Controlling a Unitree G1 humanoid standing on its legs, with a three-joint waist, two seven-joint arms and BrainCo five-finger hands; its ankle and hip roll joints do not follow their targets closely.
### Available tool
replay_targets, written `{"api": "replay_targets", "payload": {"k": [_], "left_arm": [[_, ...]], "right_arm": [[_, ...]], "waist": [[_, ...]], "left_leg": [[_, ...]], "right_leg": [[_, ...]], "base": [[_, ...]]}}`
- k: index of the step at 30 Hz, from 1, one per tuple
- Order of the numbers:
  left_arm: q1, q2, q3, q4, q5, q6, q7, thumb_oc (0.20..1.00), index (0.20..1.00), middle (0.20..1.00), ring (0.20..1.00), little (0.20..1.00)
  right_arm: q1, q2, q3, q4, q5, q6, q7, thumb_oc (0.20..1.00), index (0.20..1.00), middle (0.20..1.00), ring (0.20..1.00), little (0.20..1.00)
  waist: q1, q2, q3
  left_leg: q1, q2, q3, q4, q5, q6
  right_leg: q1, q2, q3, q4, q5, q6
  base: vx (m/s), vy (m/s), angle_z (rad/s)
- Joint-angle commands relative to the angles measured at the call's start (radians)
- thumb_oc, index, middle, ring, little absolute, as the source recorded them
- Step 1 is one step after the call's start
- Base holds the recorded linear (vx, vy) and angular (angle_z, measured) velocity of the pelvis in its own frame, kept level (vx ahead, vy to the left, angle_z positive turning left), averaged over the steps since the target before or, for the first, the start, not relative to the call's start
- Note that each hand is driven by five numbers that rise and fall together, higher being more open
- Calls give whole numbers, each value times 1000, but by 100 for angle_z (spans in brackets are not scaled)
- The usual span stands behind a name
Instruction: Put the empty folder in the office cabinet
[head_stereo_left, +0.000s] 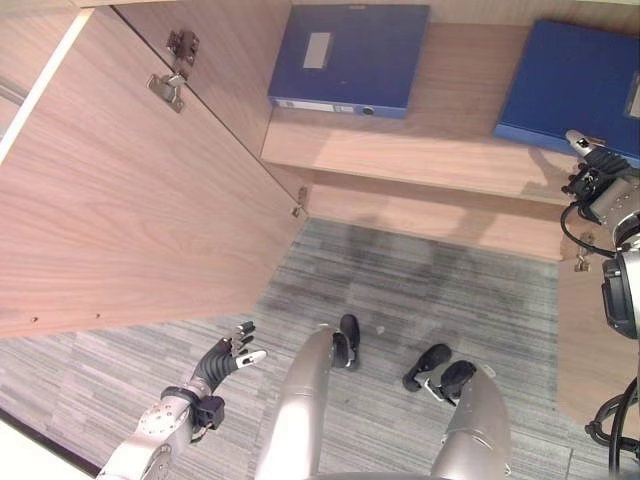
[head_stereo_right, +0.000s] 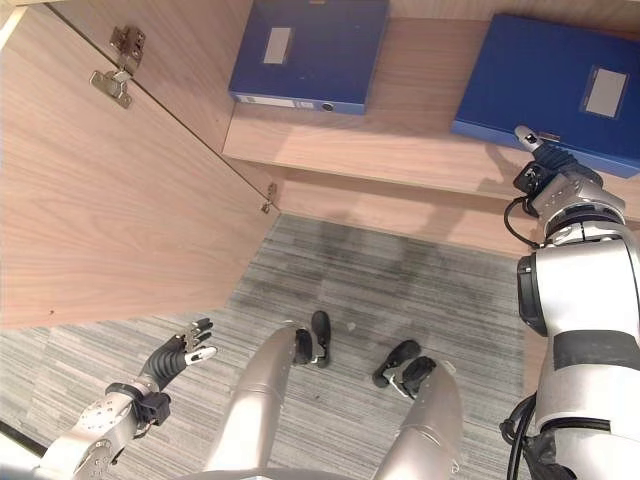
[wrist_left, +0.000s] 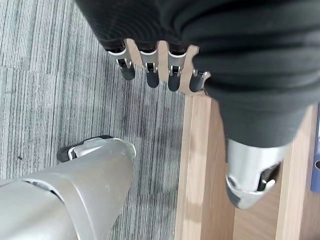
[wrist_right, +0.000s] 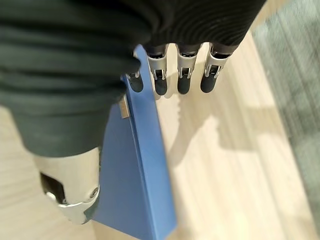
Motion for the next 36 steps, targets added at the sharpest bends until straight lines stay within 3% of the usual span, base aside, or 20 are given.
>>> {"api": "replay_targets", "payload": {"k": [1,3,4,6,7,8,9,14,20,22,26,36], "left_arm": [[30,62,73,-68,15,-3,-17,1000,1000,1000,1000,1000],[34,59,82,-75,7,-5,-11,1000,1000,1000,1000,1000],[33,56,82,-75,7,-5,-11,1000,1000,1000,1000,1000],[46,46,102,-79,-2,-28,4,1000,1000,1000,1000,1000],[46,44,102,-79,-2,-28,4,1000,1000,1000,1000,1000],[59,35,123,-69,5,-56,26,1000,1000,1000,1000,1000],[63,44,133,-68,11,-65,30,1000,1000,1000,1000,1000],[79,35,158,-78,20,-83,31,1000,1000,1000,1000,1000],[82,-4,179,-86,25,-79,30,1000,1000,1000,1000,1000],[79,-22,181,-64,34,-77,29,1000,1000,1000,1000,1000],[84,-21,190,-59,41,-63,0,1000,1000,1000,1000,1000],[89,-24,219,-51,53,-52,-1,1000,1000,1000,1000,1000]], "right_arm": [[-68,-81,38,40,-208,6,64,1000,1000,1000,1000,1000],[-94,-78,166,-19,-428,-54,19,1000,1000,1000,1000,1000],[-97,-78,169,-18,-430,-54,19,1000,1000,1000,1000,1000],[-122,-80,297,-126,-614,-112,-56,1000,1000,1000,1000,1000],[-125,-80,299,-126,-616,-111,-56,1000,1000,1000,1000,1000],[-121,-124,397,-227,-873,-129,-166,1000,1000,1000,1000,1000],[-130,-147,440,-231,-971,-121,-183,1000,1000,1000,1000,1000],[-103,-201,516,-237,-1176,-122,-209,1000,1000,1000,1000,1000],[20,-194,464,-282,-1234,-134,-185,1000,1000,1000,1000,1000],[104,-193,364,-257,-1150,-147,-173,1000,1000,1000,1000,1000],[150,-179,331,-222,-1032,-183,-53,1000,1000,1000,1000,1000],[110,-187,410,-336,-997,-178,19,1000,1000,1000,1000,1000]], "waist": [[40,-16,50],[41,-21,52],[40,-19,53],[35,-22,56],[34,-20,57],[28,-17,58],[28,-17,56],[17,-6,51],[-8,-2,54],[-4,1,51],[-1,-1,50],[-18,-24,45]], "left_leg": [[21,75,-3,-40,-35,-75],[22,77,-3,-41,-34,-76],[21,77,-3,-43,-31,-75],[23,80,-4,-47,-29,-76],[22,79,-4,-49,-26,-75],[21,80,-7,-57,-21,-77],[15,80,-12,-57,-19,-78],[-7,75,-22,-60,-12,-78],[-22,76,-21,-56,-9,-80],[-32,76,-22,-57,-6,-79],[-45,78,-23,-51,-6,-77],[-59,87,-19,-37,-10,-81]], "right_leg": [[79,-30,6,-38,-71,121],[80,-30,4,-37,-69,123],[79,-30,3,-38,-67,122],[78,-25,7,-42,-64,124],[78,-25,6,-44,-62,122],[79,-23,-2,-53,-57,126],[77,-24,-5,-54,-59,126],[57,-21,-2,-49,-59,127],[37,-13,9,-47,-61,120],[29,-14,9,-46,-61,117],[20,-15,9,-40,-63,113],[-4,-9,18,-37,-60,106]], "base": [[0,0,0],[0,0,0],[0,0,0],[0,0,0],[0,0,0],[0,0,0],[0,0,0],[-6,6,3],[0,0,0],[0,0,0],[0,0,0],[-1,-2,-1]]}}
